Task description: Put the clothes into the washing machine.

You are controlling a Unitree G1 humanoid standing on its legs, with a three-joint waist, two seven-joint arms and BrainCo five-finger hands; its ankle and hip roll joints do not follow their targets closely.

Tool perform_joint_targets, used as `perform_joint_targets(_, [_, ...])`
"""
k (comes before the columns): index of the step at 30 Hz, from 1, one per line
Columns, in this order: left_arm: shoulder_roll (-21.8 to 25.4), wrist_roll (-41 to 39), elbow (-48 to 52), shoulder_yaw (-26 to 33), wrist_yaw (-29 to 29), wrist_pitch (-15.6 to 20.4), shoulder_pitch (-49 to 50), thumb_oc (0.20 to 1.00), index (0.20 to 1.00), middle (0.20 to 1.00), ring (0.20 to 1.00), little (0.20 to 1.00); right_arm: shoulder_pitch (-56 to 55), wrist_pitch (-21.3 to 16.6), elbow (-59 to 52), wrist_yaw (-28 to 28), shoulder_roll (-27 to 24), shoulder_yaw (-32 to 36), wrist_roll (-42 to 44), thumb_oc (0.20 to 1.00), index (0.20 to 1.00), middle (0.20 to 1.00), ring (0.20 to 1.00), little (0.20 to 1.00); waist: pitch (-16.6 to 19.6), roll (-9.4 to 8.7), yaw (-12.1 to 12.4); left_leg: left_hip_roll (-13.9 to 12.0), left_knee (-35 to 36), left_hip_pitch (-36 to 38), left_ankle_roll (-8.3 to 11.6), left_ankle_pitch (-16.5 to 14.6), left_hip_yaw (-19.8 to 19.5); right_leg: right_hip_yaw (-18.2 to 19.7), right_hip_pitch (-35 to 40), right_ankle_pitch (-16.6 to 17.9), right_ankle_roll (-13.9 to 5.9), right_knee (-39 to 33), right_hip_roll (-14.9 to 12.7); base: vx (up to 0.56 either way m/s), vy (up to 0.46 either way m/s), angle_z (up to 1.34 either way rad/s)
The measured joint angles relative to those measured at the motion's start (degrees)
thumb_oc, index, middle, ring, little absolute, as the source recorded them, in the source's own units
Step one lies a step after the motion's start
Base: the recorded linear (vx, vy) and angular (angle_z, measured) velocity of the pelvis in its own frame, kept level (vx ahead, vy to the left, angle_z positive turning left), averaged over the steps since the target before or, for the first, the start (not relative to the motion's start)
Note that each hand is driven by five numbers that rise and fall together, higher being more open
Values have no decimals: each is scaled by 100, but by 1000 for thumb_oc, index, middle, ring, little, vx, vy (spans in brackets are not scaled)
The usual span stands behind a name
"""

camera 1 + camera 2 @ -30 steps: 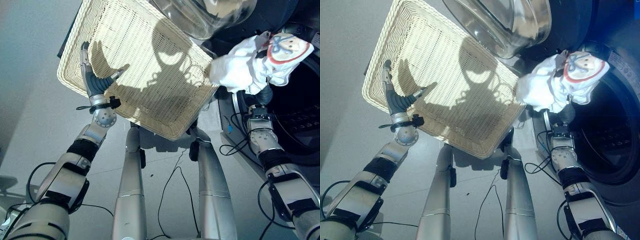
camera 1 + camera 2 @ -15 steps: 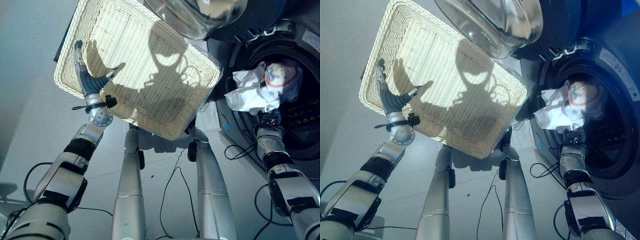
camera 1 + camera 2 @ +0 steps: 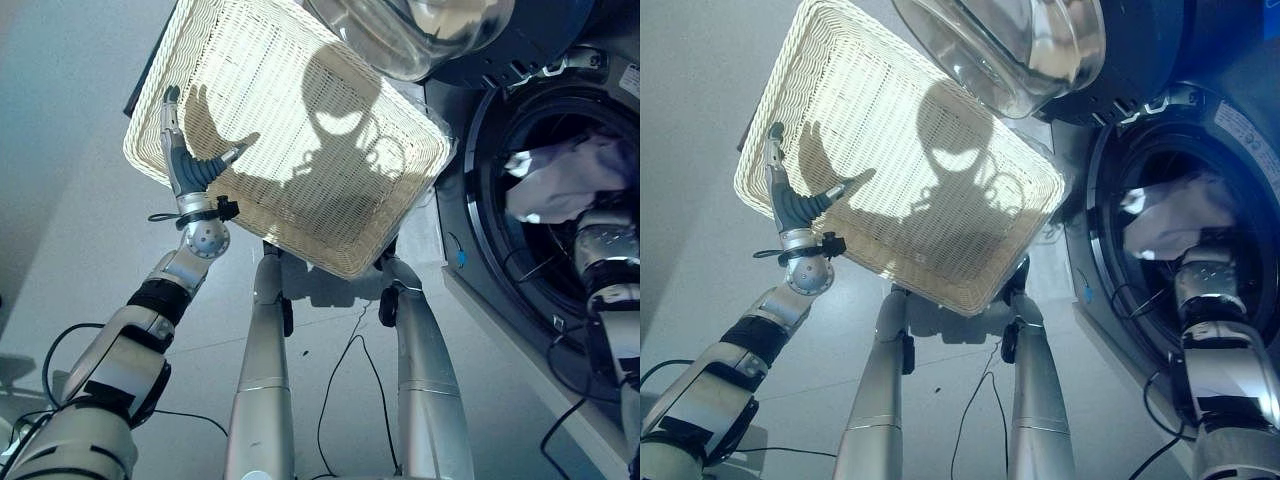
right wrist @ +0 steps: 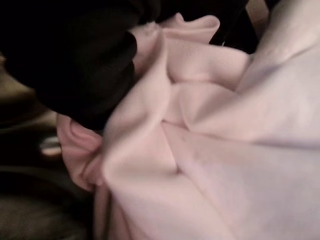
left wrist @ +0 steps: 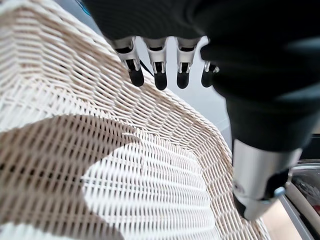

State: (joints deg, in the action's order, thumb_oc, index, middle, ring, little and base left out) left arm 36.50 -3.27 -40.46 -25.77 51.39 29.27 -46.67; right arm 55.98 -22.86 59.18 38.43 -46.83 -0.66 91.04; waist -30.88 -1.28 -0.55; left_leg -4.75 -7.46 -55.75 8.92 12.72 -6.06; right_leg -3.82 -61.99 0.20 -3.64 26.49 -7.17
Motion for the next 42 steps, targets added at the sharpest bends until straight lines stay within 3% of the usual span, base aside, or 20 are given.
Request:
perform_joint_targets(1, [33,-1,30,-2,0,-12,-8,1000,1000,1000,1000,1000,25,-170,-154,183,-117,-1,-275,1000,1000,1000,1000,1000,0,0,4,-1,4,1,0,0,-4,-2,10,13,-2,-30,2,0,0,0])
perform_joint_targets(3, [151,-19,59,-1,-17,-21,-30,1000,1000,1000,1000,1000,112,-441,-149,524,-130,-6,-701,1000,1000,1000,1000,1000,-2,-4,2,-4,22,0,-3,2,-1,0,2,56,0,-74,1,-10,17,-6])
perform_joint_targets(10, [301,-181,-15,-4,-207,-15,-223,1000,1000,1000,1000,1000,243,-490,493,710,-129,-5,-907,1000,1000,1000,1000,1000,-5,-9,13,16,36,-5,-19,16,-20,-1,8,56,-13,-74,-13,4,-2,0])
perform_joint_targets(14, [302,-212,-72,-13,-269,-15,-246,1000,1000,1000,1000,1000,234,9,707,667,-128,-117,-1073,1000,1000,1000,1000,1000,-5,-8,20,30,39,4,-27,24,-45,-20,27,50,-20,-70,-29,6,-3,1])
perform_joint_targets(18, [296,-251,-77,-29,-302,-18,-277,1000,1000,1000,1000,1000,246,1073,954,539,-129,-458,-1660,1000,1000,1000,1000,1000,-4,-8,9,40,36,8,-40,35,-54,-38,43,31,-52,-56,-42,0,0,0])
perform_joint_targets(20, [285,-251,-78,-59,-303,-20,-328,1000,1000,1000,1000,1000,221,1777,1125,506,-123,-721,-2563,1000,1000,1000,1000,1000,-3,-7,13,43,34,13,-46,45,-57,-43,58,21,-65,-51,-46,0,0,0])
perform_joint_targets(22, [277,-258,-83,-191,-300,-46,-382,1000,1000,1000,1000,1000,235,2136,1220,586,-132,-1065,-3597,1000,1000,1000,1000,1000,-3,-6,9,51,33,9,-47,46,-64,-45,58,22,-68,-50,-51,0,0,0])
perform_joint_targets(25, [228,-257,-82,-301,-324,-115,-466,1000,1000,1000,1000,1000,296,2306,1216,587,-137,-1187,-4482,1000,1000,1000,1000,1000,-3,-5,1,52,32,8,-47,45,-68,-47,55,23,-69,-42,-52,-4,11,0])
perform_joint_targets(27, [225,-258,-82,-301,-388,-137,-498,1000,1000,1000,1000,1000,329,2305,1210,587,-137,-1233,-4723,1000,1000,1000,1000,1000,-2,-3,-2,52,33,7,-47,45,-68,-47,53,23,-69,-43,-52,-18,57,0])
perform_joint_targets(32, [202,-256,-86,-299,-577,-288,-512,1000,1000,1000,1000,1000,-115,1883,236,684,-23,-1373,-6145,1000,1000,1000,1000,1000,-1,-1,-8,97,71,-25,-63,55,-33,-11,-22,8,-89,-38,-99,-19,93,0])
perform_joint_targets(36, [37,-252,-84,-223,-642,-460,-232,1000,1000,1000,1000,1000,-909,1790,-865,852,467,-1446,-7155,1000,1000,1000,1000,1000,-1,-1,-24,129,73,48,-78,34,5,38,15,7,-76,-6,-125,-27,91,1])
perform_joint_targets(42, [-207,-266,-227,-18,-960,-640,386,1000,1000,1000,1000,1000,-1564,1815,-1134,728,1101,-1785,-7924,1000,1000,1000,1000,1000,-2,-3,-53,138,79,638,-121,-38,166,173,534,-25,-127,-33,-125,-38,70,-6])
